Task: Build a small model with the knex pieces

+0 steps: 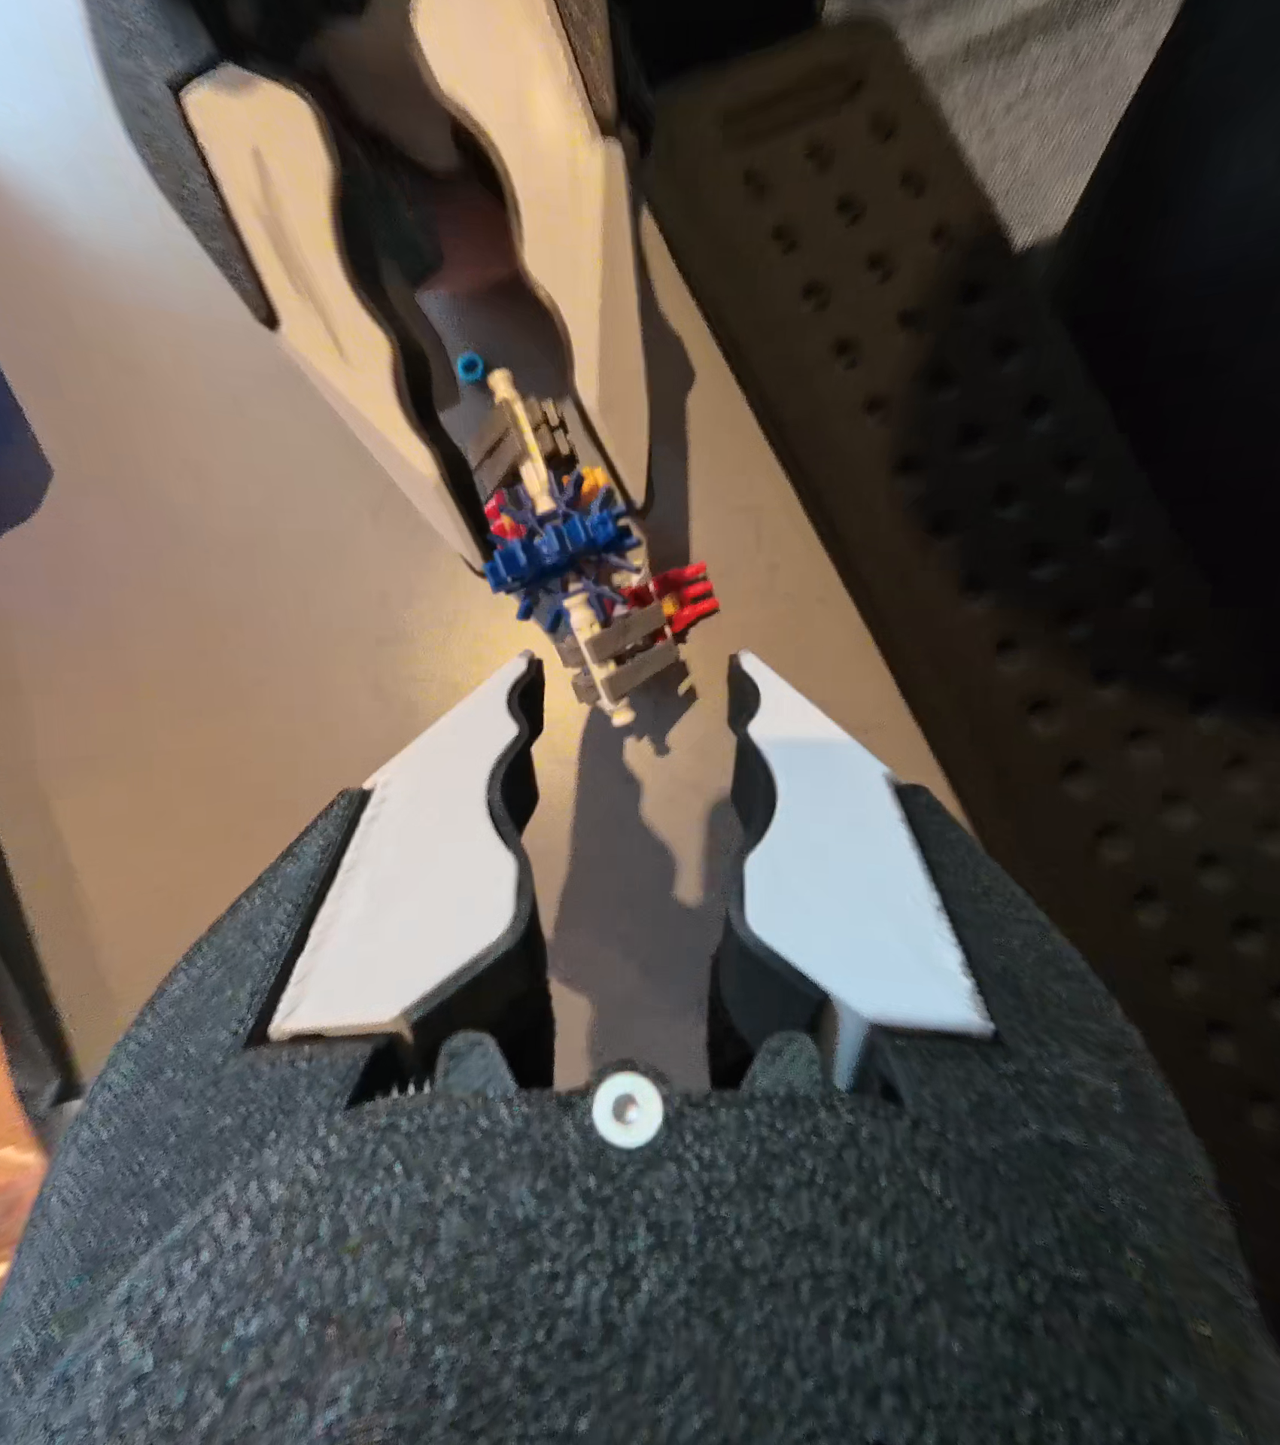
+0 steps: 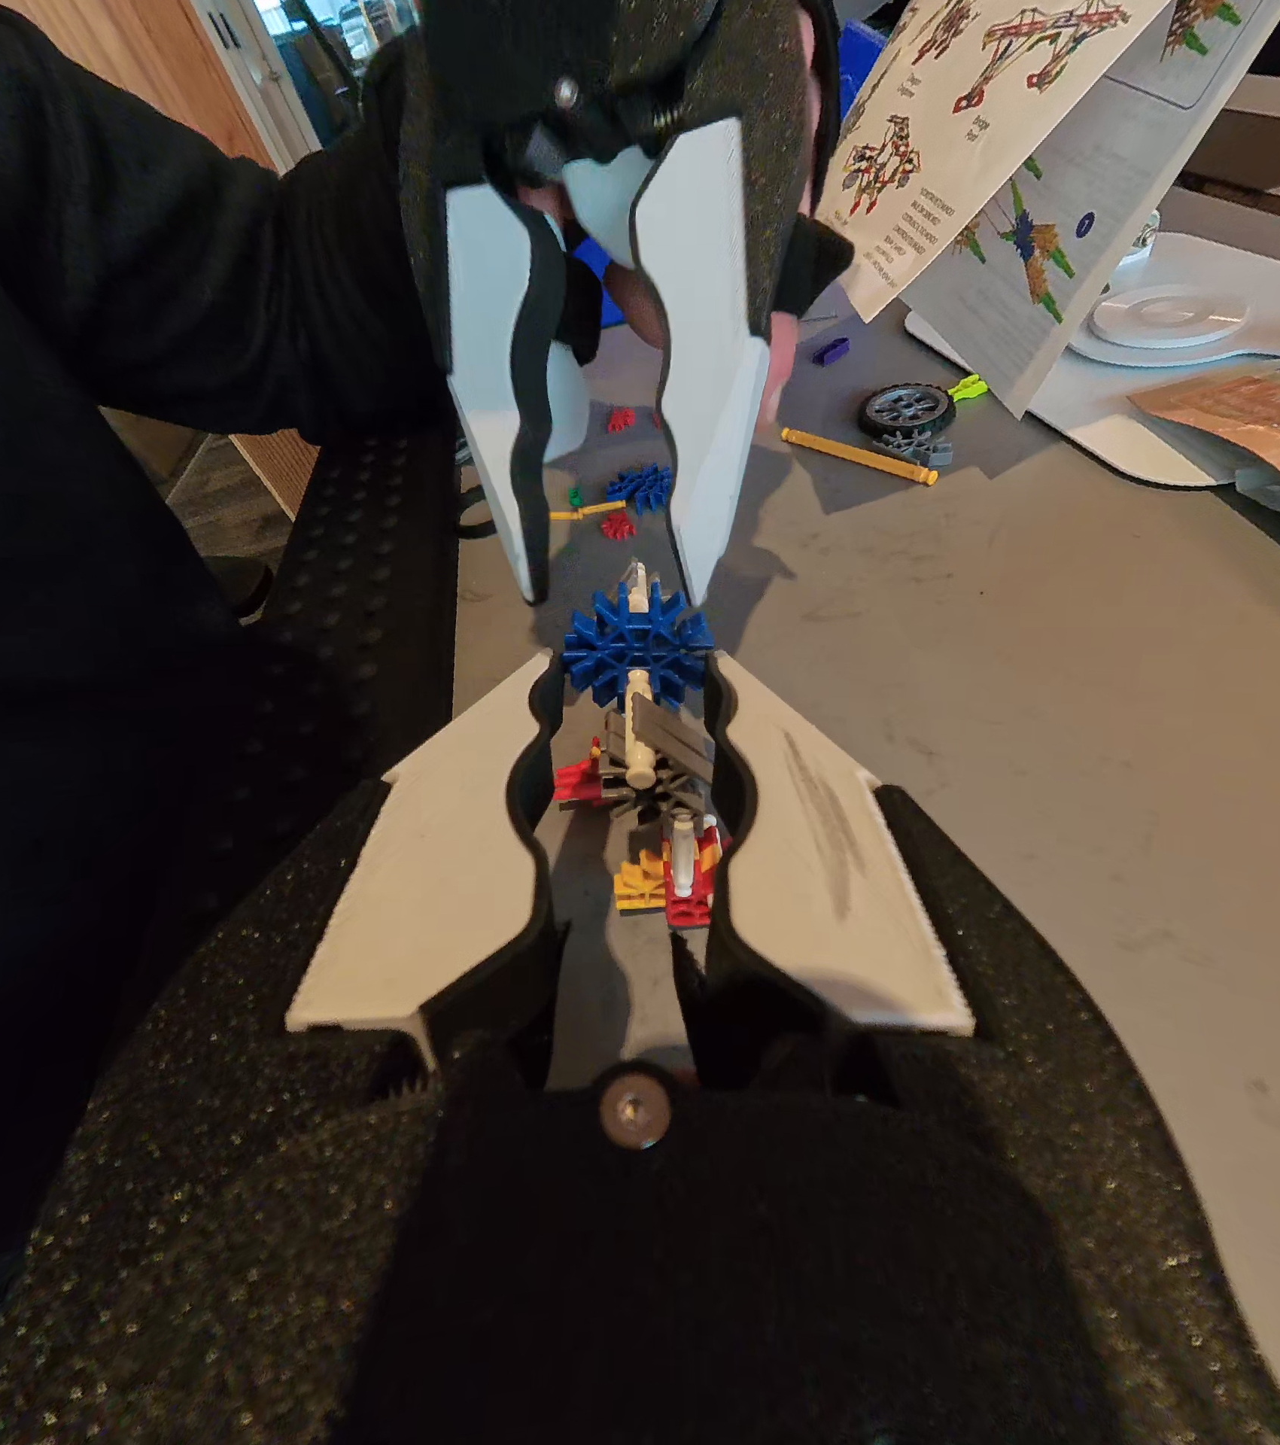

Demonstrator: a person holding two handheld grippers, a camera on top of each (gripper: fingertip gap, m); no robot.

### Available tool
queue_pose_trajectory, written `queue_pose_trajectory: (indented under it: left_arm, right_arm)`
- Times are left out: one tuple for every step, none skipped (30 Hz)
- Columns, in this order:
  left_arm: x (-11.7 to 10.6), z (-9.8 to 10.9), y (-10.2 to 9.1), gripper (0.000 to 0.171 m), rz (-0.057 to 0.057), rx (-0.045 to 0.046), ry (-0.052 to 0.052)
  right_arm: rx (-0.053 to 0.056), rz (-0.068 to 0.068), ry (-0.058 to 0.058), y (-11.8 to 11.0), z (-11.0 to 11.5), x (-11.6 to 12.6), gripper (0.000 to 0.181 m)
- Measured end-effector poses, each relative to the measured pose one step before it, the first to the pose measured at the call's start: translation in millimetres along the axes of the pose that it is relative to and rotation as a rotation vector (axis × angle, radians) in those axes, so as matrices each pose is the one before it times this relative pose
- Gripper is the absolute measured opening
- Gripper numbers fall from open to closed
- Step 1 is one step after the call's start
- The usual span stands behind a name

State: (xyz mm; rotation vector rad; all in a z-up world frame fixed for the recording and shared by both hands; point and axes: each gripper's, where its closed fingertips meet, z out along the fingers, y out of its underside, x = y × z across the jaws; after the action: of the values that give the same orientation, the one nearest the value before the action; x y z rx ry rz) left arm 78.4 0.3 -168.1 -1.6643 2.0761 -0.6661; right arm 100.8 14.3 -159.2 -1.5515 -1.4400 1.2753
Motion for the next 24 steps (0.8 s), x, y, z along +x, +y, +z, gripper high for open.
queue_pose_trajectory:
  left_arm:
    - [0.37, -3.31, -3.86, 0.048, -0.0354, 0.03864, 0.0192]
    - [-0.89, -2.79, -2.61, 0.049, -0.032, 0.0334, 0.0107]
    - [-1.63, -2.28, -1.56, 0.049, -0.0287, 0.02769, 0.0063]
    - [-1.62, -1.62, -2.09, 0.049, -0.0282, 0.03085, 0.0061]
    - [0.29, -0.5, -2.49, 0.049, -0.0318, 0.0324, 0.0181]
    - [0.16, 0.54, -1.37, 0.048, -0.0345, 0.02575, 0.0197]
    - [-4.45, 0.77, -1.33, 0.046, -0.0378, 0.02411, -0.005]
    - [-6.79, 0.47, -1.9, 0.043, -0.043, 0.02851, -0.014]
    - [-3.79, 0.1, -1.89, 0.042, -0.0386, 0.02976, 0.0058]
    - [-0.97, -0.28, -1.31, 0.042, -0.0274, 0.02589, 0.0182]
    - [-0.41, -0.15, -0.46, 0.04, -0.0204, 0.01829, 0.015]
    - [-0.02, 0.54, 0.76, 0.039, -0.0192, 0.00668, 0.0122]
    - [0.71, 1.4, 2.04, 0.039, -0.0082, -0.00427, 0.0104]
    - [0.48, 1.87, 2.83, 0.039, 0.0025, -0.01031, 0.0044]
    - [-0.99, 1.95, 2.03, 0.039, -0.0025, -0.00778, -0.0027]
    - [-0.64, 1.55, 0.97, 0.039, -0.0084, -0.00107, 0.0026]
    - [1.68, 0.93, -0.43, 0.038, -0.0058, 0.00874, 0.0174]
    - [1.7, 0.54, -0.9, 0.035, -0.0057, 0.01233, 0.0181]
    - [-0.01, 0.18, -0.62, 0.032, -0.0088, 0.00927, 0.0076]
    - [-0.46, 0.01, 0.33, 0.03, -0.0096, 0.00357, 0.0049]
    - [0.66, -0.01, 0.26, 0.027, -0.0034, 0.00416, 0.0089]
    - [0.67, -0.12, -0.02, 0.027, -0.0033, 0.00536, 0.0069]
    - [-0.34, 0.13, 0.17, 0.026, -0.0071, 0.00261, 0.0014]
    - [0.19, 0.12, 0.09, 0.026, -0.006, 0.0028, 0.0049]
  right_arm:
    - [0.0004, 0.0, -0.0003, -0.05, -0.08, 0.04, 0.035]
    - [-0.0001, 0.0, -0.0005, 0.01, 0.0, -0.06, 0.035]
    - [0.0003, 0.0003, 0.0, -0.05, 0.02, -0.02, 0.035]
    - [0.001, 0.0, 0.0001, -0.08, -0.12, 0.0, 0.035]
    - [0.0012, 0.0002, 0.0001, -0.22, -0.15, 0.06, 0.035]
    - [0.0008, 0.0011, -0.0001, -0.11, -0.07, 0.1, 0.035]
    - [0.0006, -0.0001, 0.0006, -0.06, -0.07, 0.18, 0.035]
    - [0.0008, -0.0008, 0.0011, -0.13, -0.17, 0.16, 0.035]
    - [0.0009, 0.0002, 0.0003, -0.1, -0.15, 0.2, 0.035]
    - [0.001, 0.0009, 0.0, -0.14, -0.05, 0.13, 0.035]
    - [0.0004, -0.0007, 0.0013, -0.02, -0.07, 0.22, 0.035]
    - [0.0004, -0.0017, 0.001, -0.1, -0.08, 0.13, 0.035]
    - [0.0003, -0.001, 0.0008, 0.0, -0.06, 0.07, 0.035]
    - [-0.0001, -0.0007, 0.0007, -0.11, 0.06, 0.13, 0.035]
    - [-0.0002, -0.0021, 0.0025, 0.06, 0.01, 0.31, 0.035]
    - [0.0, -0.0026, 0.0022, -0.14, -0.02, 0.16, 0.035]
    - [-0.0003, -0.0024, 0.0007, -0.02, 0.1, -0.13, 0.035]
    - [-0.0006, -0.002, 0.0004, 0.13, 0.0, -0.1, 0.035]
    - [0.0002, -0.0015, 0.0008, -0.07, 0.02, -0.1, 0.035]
    - [0.0009, -0.0013, 0.0005, -0.12, -0.13, -0.07, 0.035]
    - [0.0009, -0.0018, 0.0005, -0.11, -0.11, -0.13, 0.035]
    - [0.0012, -0.0023, 0.0009, -0.23, -0.11, -0.15, 0.035]
    - [0.0016, -0.0019, 0.0013, -0.22, -0.08, 0.08, 0.035]
    - [0.0005, -0.0012, 0.0015, -0.13, 0.03, 0.08, 0.035]
